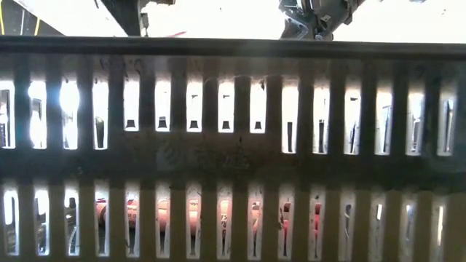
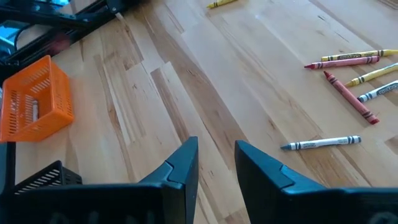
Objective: Sort crayons
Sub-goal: Put the red crayon into the black bin
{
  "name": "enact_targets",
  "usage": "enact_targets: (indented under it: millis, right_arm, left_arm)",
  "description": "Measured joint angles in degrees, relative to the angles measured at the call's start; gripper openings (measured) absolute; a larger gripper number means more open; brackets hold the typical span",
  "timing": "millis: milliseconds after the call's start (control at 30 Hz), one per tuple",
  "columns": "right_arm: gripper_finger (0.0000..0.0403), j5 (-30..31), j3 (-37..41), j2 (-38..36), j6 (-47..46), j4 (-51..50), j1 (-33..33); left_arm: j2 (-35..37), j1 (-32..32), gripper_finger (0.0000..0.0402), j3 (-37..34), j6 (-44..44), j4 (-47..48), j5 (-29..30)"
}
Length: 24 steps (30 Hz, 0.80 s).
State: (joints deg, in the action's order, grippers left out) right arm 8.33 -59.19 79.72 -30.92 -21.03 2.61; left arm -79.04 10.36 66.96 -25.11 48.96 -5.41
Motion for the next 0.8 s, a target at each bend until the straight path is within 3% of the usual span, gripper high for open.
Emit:
enact_targets:
  millis: [100, 233, 367, 500, 667, 800]
  right_arm:
    - [0.0089, -0.3, 0.0, 0.0, -0.1, -0.5, 0.0]
    - [0.0089, -0.3, 0.0, 0.0, 0.5, -0.6, 0.0]
    - [0.0089, -0.3, 0.0, 0.0, -0.4, -0.6, -0.6]
    - [0.0089, -0.2, 0.0, 0.0, -3.2, -0.6, -1.2]
    - [0.0089, -0.2, 0.0, 0.0, -7.2, -1.4, -0.9]
    - [0.0089, -0.2, 0.0, 0.0, -10.3, -4.1, 0.3]
  left_arm:
    - [-2.9, 6.8, 0.0000, 0.0, 4.4, -8.5, 2.5]
    - [-7.3, 13.4, 0.0000, 0.0, 16.9, -16.2, 2.6]
    - [-11.9, 17.7, 0.0000, 0.0, 29.5, -21.6, 1.8]
    - [-17.3, 20.0, 0.0000, 0.0, 36.5, -29.2, 0.8]
    - [-23.4, 20.7, 0.0000, 0.0, 36.4, -41.0, 2.3]
    - [-24.4, 20.8, 0.0001, 0.0, 26.1, -45.1, 9.5]
